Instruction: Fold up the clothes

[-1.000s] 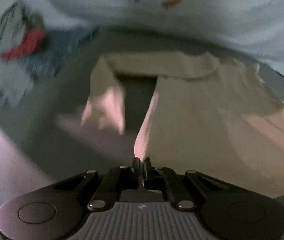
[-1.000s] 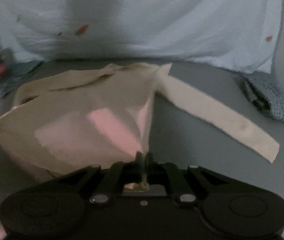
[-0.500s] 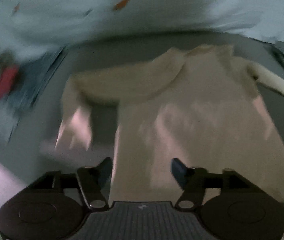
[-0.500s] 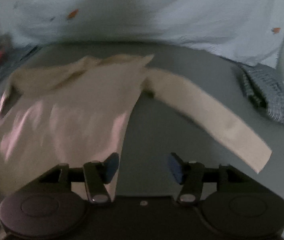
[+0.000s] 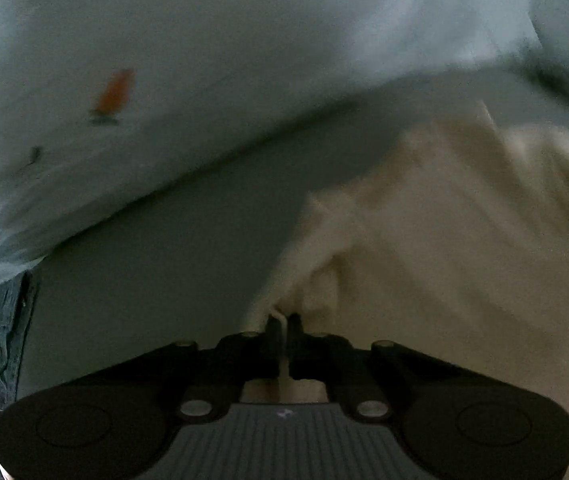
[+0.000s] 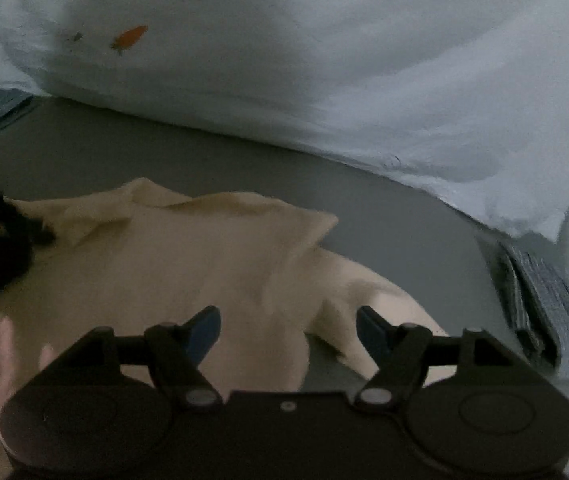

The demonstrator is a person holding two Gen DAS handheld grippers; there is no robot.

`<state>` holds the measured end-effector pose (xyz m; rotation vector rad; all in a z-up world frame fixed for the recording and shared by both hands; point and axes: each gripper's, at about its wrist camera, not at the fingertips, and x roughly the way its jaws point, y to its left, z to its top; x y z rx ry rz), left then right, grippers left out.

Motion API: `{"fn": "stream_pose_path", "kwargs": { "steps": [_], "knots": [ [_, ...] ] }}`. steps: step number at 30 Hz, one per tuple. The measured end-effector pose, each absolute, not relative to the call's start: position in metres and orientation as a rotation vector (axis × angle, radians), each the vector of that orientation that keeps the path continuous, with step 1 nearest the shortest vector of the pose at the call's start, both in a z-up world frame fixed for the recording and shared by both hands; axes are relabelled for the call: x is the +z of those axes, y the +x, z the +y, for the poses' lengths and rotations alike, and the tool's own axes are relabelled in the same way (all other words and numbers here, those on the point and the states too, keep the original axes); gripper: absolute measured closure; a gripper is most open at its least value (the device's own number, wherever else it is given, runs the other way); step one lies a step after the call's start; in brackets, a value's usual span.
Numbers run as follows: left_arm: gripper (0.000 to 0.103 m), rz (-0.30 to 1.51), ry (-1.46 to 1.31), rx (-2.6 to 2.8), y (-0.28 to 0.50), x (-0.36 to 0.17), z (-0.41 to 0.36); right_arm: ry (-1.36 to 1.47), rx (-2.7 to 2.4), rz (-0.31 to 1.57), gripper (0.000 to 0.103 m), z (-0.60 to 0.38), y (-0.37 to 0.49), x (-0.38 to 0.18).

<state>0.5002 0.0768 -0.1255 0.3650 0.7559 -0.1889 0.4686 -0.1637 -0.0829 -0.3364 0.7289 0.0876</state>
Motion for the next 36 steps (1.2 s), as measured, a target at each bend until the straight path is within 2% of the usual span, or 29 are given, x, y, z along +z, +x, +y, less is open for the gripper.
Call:
{"fn": "stream_pose_path", "kwargs": {
  "steps": [3, 8, 14, 15, 16, 17, 18, 19, 22, 23, 24, 25, 26, 27, 28, 31, 36],
  "knots": [
    [0.099, 0.711, 0.250, -0.148, 0.530, -0.097, 0.125, -0.376, 0.053, 0.730, 0.027, -0.159, 0.480, -0.084],
    [0.099, 0.810, 0.078, -0.086, 0.601, -0.138, 0.185, -0.319, 0.040, 0.745, 0.027, -0.160, 0.524, -0.107],
    [0.098, 0.844, 0.031, -0.087, 0.611, -0.153, 0.185, -0.248, -0.002, 0.760, 0.027, -0.183, 0.605, -0.123],
    [0.095, 0.848, 0.020, -0.082, 0.612, -0.153, 0.187, -0.233, 0.012, 0.787, 0.033, -0.186, 0.618, -0.130],
    [0.094, 0.851, 0.011, -0.068, 0.615, -0.154, 0.186, -0.224, 0.027, 0.816, 0.044, -0.188, 0.630, -0.138],
    [0.091, 0.847, 0.007, -0.055, 0.617, -0.155, 0.186, -0.221, 0.044, 0.832, 0.079, -0.189, 0.641, -0.145],
    [0.082, 0.843, 0.003, -0.041, 0.618, -0.155, 0.185, -0.219, 0.061, 0.844, 0.084, -0.190, 0.651, -0.153],
    [0.073, 0.845, 0.012, -0.013, 0.619, -0.154, 0.184, -0.219, 0.058, 0.828, 0.083, -0.190, 0.656, -0.155],
    [0.067, 0.863, 0.003, 0.024, 0.619, -0.146, 0.180, -0.217, -0.021, 0.810, 0.079, -0.188, 0.668, -0.148],
    [0.065, 0.858, -0.006, 0.024, 0.616, -0.139, 0.178, -0.195, -0.060, 0.780, 0.071, -0.190, 0.665, -0.139],
    [0.057, 0.853, -0.005, 0.036, 0.614, -0.132, 0.175, -0.160, -0.089, 0.739, 0.052, -0.197, 0.656, -0.127],
    [0.046, 0.842, 0.003, 0.055, 0.609, -0.123, 0.170, -0.127, -0.119, 0.700, 0.042, -0.206, 0.641, -0.117],
    [0.040, 0.827, 0.007, 0.071, 0.603, -0.116, 0.166, -0.096, -0.150, 0.662, 0.031, -0.217, 0.625, -0.109],
    [0.032, 0.807, 0.010, 0.078, 0.593, -0.108, 0.161, -0.065, -0.181, 0.624, 0.029, -0.227, 0.608, -0.100],
    [0.029, 0.789, 0.012, 0.084, 0.584, -0.100, 0.156, -0.048, -0.219, 0.606, 0.029, -0.241, 0.589, -0.094],
    [0.027, 0.785, -0.014, 0.094, 0.551, -0.082, 0.134, -0.065, -0.369, 0.647, 0.022, -0.292, 0.524, -0.107],
    [0.026, 0.804, -0.094, 0.181, 0.482, -0.070, 0.102, -0.102, -0.616, 0.749, 0.021, -0.378, 0.424, -0.147]
  ]
}}
